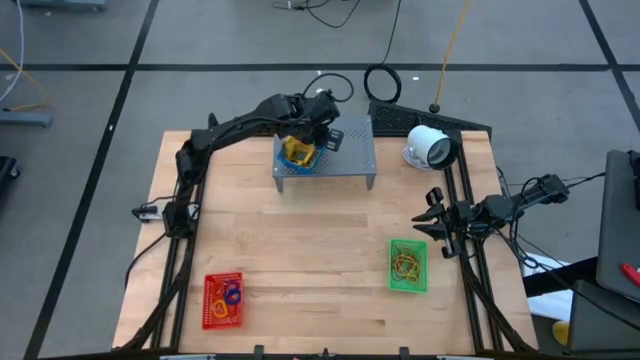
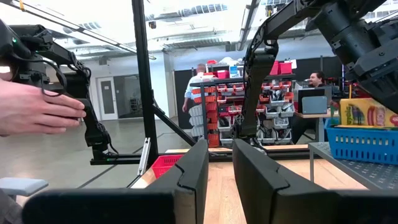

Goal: Pick & Place Office Desk Supplies
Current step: Put the blue bin with crayon boxes on the shelf

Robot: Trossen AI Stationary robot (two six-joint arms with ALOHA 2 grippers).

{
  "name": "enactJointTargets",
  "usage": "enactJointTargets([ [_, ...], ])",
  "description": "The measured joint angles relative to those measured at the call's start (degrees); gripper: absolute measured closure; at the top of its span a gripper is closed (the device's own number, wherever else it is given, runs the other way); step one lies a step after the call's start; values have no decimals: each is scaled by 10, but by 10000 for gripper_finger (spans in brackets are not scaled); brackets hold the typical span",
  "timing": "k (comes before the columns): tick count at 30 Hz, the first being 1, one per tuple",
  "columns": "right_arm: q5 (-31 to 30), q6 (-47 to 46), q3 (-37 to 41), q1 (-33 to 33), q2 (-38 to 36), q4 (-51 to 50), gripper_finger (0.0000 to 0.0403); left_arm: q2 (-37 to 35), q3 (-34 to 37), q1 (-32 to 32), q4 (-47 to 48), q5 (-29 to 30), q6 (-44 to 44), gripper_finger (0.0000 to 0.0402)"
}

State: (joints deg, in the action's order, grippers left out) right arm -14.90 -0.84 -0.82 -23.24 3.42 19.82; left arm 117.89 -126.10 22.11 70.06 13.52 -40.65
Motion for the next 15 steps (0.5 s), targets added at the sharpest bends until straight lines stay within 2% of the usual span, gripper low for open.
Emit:
enactJointTargets([
  [6, 0, 0, 0, 0, 0, 0, 339, 0, 0, 0, -5, -1, 0, 276],
  [12, 0, 0, 0, 0, 0, 0, 339, -8, 0, 0, -42, -2, 28, 275],
  [15, 0, 0, 0, 0, 0, 0, 339, -17, 0, 0, -58, -24, 52, 275],
])
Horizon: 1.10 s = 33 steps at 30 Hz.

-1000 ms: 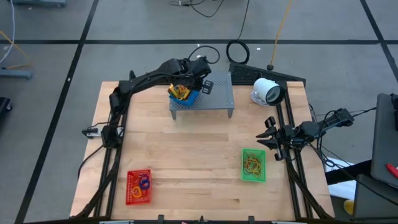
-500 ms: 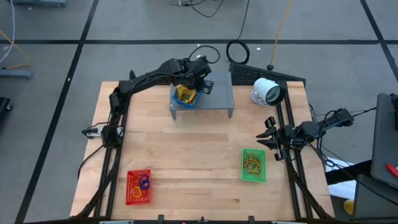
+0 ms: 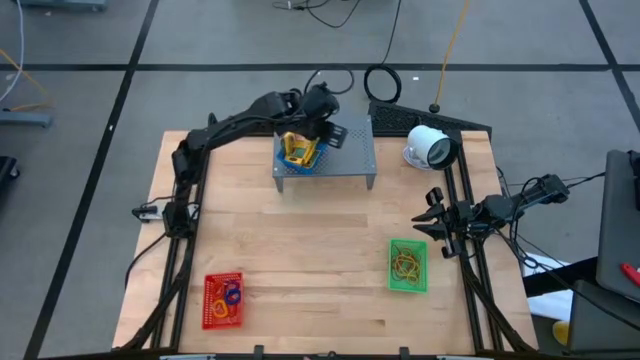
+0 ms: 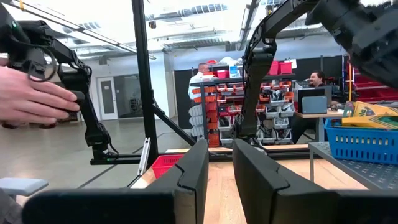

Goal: Pick & Place Office Desk Supplies
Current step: Put the blue bin with crayon boxes on the shelf

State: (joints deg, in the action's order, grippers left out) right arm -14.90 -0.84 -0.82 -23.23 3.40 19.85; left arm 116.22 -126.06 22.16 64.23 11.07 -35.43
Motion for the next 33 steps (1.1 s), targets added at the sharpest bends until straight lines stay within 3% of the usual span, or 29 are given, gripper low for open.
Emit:
enactJointTargets([
  [9, 0, 0, 0, 0, 0, -1, 339, -5, 0, -13, -25, -115, 73, 275],
  [17, 0, 0, 0, 0, 0, 0, 339, 25, 0, -28, -19, -122, 99, 279],
  [20, 0, 0, 0, 0, 0, 0, 339, 36, 0, -31, -26, -114, 106, 304],
  [25, 0, 0, 0, 0, 0, 0, 339, 41, 0, -31, -25, -92, 119, 387],
  [33, 0, 0, 0, 0, 0, 0, 339, 53, 1, -23, -1, -74, 118, 396],
])
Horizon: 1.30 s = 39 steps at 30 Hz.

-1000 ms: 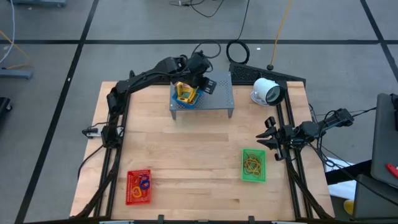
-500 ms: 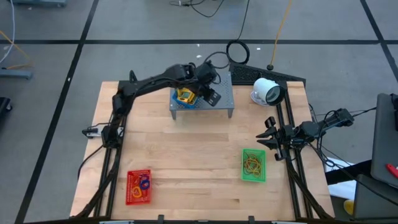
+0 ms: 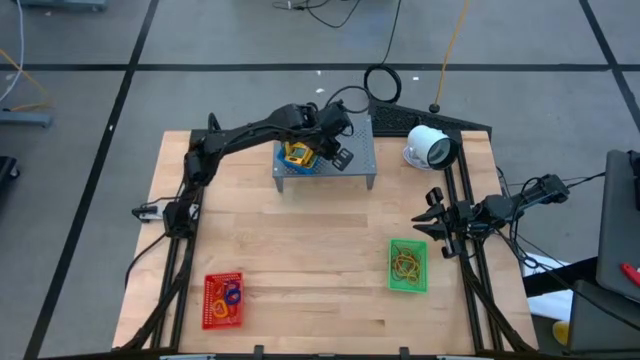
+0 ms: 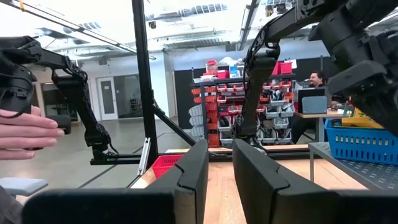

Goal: Pick & Place Office Desk Supplies
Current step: Put the blue bin with crayon boxes on the shelf

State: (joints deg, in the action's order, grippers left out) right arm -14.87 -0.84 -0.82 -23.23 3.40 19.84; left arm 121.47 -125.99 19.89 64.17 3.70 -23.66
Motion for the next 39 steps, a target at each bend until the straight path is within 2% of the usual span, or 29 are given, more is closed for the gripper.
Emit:
enactJointTargets([
  [39, 0, 0, 0, 0, 0, 0, 339, 16, -1, 36, 10, 62, -18, 394],
])
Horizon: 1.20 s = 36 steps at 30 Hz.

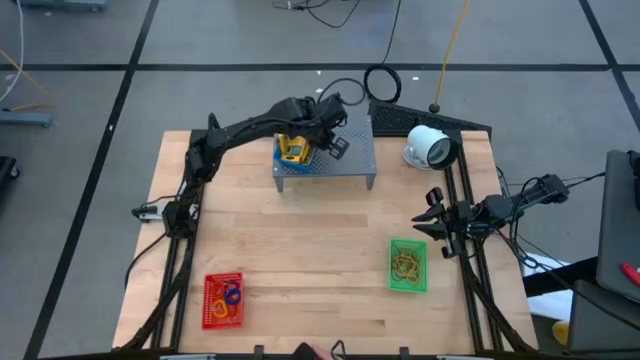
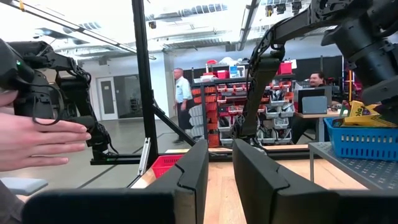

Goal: Pick & Place Office Desk Supplies
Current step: Put the blue bin with crayon boxes on the shelf

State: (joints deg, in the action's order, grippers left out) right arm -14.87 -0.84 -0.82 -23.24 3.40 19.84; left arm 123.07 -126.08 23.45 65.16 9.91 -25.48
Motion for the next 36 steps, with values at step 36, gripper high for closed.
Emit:
enactJointTargets([
  [36, 0, 0, 0, 0, 0, 0, 339, 18, 0, 13, -24, 6, 12, 388],
])
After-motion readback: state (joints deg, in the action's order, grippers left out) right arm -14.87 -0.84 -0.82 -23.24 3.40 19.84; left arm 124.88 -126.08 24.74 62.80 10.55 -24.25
